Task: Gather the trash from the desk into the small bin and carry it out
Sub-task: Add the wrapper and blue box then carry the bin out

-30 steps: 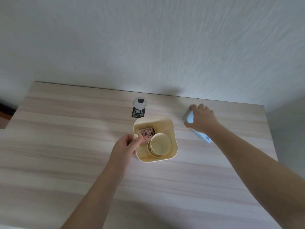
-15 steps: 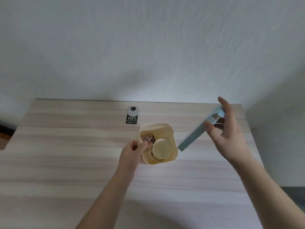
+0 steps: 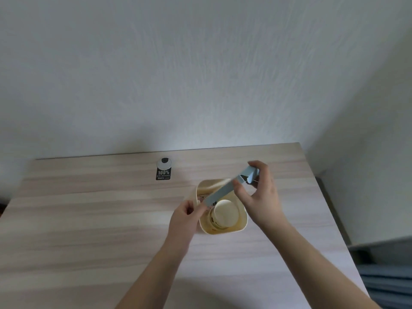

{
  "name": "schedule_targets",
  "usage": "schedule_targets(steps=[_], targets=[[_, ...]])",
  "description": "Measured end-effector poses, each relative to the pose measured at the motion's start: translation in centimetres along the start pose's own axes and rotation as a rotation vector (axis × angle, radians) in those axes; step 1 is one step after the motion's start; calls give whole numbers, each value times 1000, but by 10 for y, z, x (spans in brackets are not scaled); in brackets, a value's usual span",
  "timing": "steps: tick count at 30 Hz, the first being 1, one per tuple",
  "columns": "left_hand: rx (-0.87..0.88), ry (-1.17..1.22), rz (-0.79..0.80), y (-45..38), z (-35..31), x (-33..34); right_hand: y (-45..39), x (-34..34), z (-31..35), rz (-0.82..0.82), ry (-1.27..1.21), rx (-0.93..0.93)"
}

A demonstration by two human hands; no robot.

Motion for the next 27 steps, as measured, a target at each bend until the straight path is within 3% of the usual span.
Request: schedule_targets(steps=[6,11,18,23,27], targets=[[-13,25,36,13,7,14,18,17,-10,-9,118,18],[2,18,44,14,10,13,28,33,-13,236,285,-3],[2,28,57,14,11,-4,28,8,-24,140,254,46],[26,51,105,17,8,-16,45,-4,-52,146,-11,300],[47,33,178,21,4,-19,71,5,-57,228,-388,466]])
Point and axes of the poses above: each hand's wrist, its own y-axis away from the middle knuckle, its own x-axis out of the palm, z = x × y, the point moved 5 cm from there along -y, towards the middle knuckle, and after that the axes turned 11 degrees about -x, right-handed, at the moved point
